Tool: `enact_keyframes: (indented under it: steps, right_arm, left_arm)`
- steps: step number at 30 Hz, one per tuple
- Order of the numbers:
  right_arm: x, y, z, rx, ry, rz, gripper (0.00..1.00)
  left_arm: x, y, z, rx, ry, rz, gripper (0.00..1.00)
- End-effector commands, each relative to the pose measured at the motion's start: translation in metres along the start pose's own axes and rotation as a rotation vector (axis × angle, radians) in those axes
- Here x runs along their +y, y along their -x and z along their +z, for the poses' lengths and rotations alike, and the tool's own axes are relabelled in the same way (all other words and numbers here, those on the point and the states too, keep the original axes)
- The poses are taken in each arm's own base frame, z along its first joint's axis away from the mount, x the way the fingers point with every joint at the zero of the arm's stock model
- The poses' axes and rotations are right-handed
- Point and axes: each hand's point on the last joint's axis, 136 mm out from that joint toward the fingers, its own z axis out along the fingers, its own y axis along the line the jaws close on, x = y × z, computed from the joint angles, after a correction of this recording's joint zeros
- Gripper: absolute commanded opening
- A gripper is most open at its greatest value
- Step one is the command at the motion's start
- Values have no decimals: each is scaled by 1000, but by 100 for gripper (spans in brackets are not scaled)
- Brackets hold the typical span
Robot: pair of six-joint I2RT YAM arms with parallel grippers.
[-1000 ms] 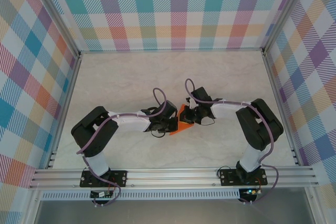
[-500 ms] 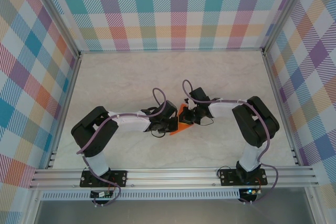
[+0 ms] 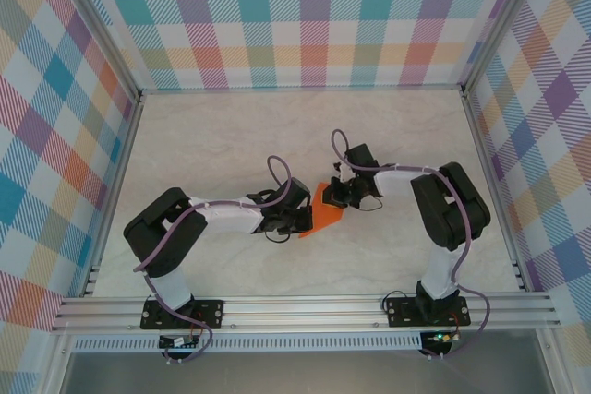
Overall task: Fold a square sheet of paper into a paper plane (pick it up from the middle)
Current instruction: Fourth fold the wing at the center of the table.
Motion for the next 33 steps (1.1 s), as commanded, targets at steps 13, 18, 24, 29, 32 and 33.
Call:
enact_keyframes:
  steps: [13,18,24,29,32,33]
  right_arm:
    - [-49,77,-35,-225,-94,93,0]
    - [-22,80,-60,-271,-36,25,0]
    - [1,43,-76,-272,58,-13,0]
    - [16,7,-67,-201,81,-39,0]
    - [25,-10,-54,-155,84,-60,0]
    - [29,-15,-48,-136,85,-67,0]
  left_arm:
    - [62,-58,9,199,202,-14,0]
    - [60,-56,9,196,199,-10,0]
    - [57,-54,10,190,192,-12,0]
    - [57,-52,11,189,194,-12,0]
    - [56,-51,12,186,196,-16,0]
    - [56,-51,12,185,196,-16,0]
